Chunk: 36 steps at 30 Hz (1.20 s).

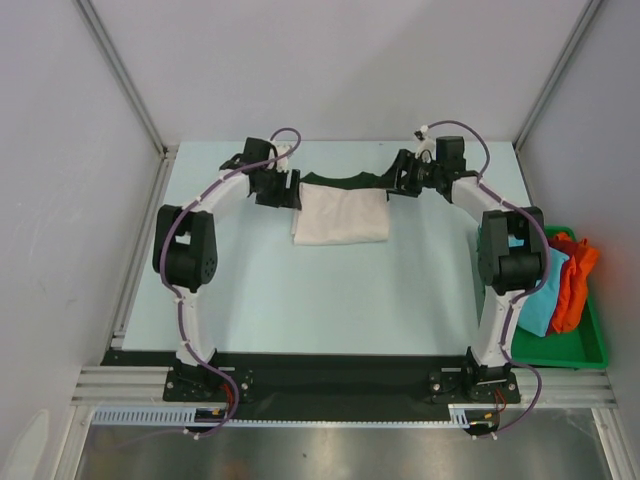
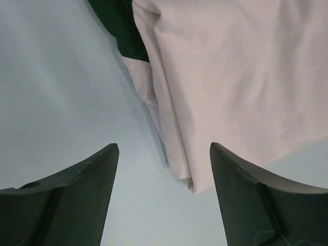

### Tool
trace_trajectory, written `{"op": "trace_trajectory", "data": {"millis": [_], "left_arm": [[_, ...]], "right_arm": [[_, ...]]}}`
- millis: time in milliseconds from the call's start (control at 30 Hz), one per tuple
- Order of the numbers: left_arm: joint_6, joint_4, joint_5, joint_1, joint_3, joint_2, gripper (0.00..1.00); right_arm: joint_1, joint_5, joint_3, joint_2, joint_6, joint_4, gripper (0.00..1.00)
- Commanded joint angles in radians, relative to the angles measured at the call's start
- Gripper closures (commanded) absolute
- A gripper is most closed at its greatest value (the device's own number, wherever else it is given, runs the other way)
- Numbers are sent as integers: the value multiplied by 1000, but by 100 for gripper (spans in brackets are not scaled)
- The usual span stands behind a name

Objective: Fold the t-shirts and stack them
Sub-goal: Fold the tshirt, then neatly place the folded tshirt to the corner

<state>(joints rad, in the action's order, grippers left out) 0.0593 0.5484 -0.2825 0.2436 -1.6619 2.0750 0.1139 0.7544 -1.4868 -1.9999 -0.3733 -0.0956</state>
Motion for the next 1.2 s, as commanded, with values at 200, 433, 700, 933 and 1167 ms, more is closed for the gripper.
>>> {"op": "trace_trajectory", "data": {"millis": [200, 433, 700, 933, 1167], "left_arm": [[19, -11, -193, -44, -21, 62, 24], [47, -11, -250, -55, -133, 191, 27], [74, -38, -345, -55, -179, 266, 53], [79, -56, -405, -47, -200, 289, 88], [-112, 36, -215, -52, -206, 231, 99]], "right_arm": [[23, -16, -85, -141, 123, -110, 34], [30, -66, -116, -209, 197, -190, 34], [38, -95, -144, -237, 226, -213, 34], [38, -101, -170, -241, 238, -214, 33], [-9, -118, -158, -99, 315, -242, 33]]}}
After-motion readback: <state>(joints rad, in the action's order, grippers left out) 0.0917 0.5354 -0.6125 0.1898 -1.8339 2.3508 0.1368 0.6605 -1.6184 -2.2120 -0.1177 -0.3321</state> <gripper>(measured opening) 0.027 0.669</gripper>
